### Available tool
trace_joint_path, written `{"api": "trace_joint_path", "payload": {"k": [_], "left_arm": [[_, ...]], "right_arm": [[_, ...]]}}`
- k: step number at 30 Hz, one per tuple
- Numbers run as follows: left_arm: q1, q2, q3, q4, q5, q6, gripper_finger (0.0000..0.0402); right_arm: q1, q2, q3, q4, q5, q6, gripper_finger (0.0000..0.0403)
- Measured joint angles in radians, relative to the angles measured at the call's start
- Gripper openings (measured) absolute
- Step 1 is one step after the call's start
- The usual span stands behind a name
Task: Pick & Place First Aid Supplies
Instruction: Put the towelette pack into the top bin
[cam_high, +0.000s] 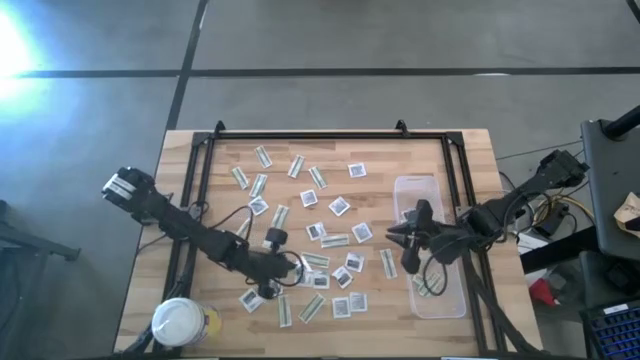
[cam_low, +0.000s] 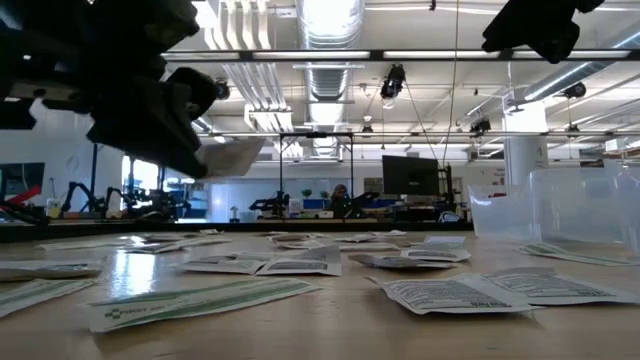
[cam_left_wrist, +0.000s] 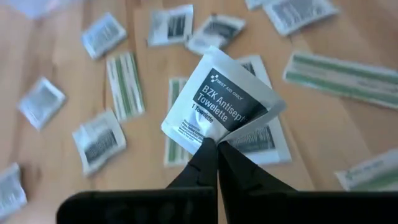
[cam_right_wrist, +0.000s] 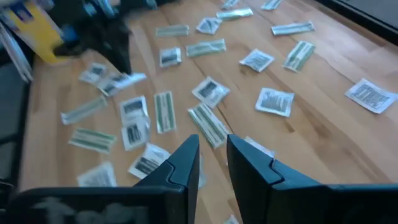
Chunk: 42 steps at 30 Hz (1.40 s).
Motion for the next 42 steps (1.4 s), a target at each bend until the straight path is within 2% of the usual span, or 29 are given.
{"api": "trace_joint_path", "payload": {"k": [6,13,19,27,33,39,42], "left_arm": [[0.004,0.000,0.000,0.101,-0.017,0.090,0.0000],[0.032,-0.002,0.000,0.193,0.010,0.125,0.0000],[0.093,-0.002,0.000,0.256,0.187,0.129,0.0000],[0.180,-0.002,0.000,0.428,0.452,0.160,0.0000],[0.193,-0.003,0.000,0.503,0.499,0.202,0.0000],[0.192,-0.003,0.000,0.586,0.596,0.216,0.0000],[0.192,-0.003,0.000,0.622,0.622,0.216,0.0000]], "right_arm": [[0.000,0.112,0.006,0.036,0.000,-0.062,0.0094],[0.000,0.214,0.008,0.269,-0.037,-0.347,0.0114],[0.000,0.246,0.008,0.415,-0.098,-0.563,0.0127],[0.000,0.271,0.009,0.501,-0.109,-0.698,0.0134],[-0.001,0.313,0.009,0.641,-0.150,-0.852,0.0128],[-0.003,0.354,0.008,0.807,-0.165,-1.004,0.0131],[-0.016,0.369,0.008,0.873,-0.227,-1.035,0.0132]]}}
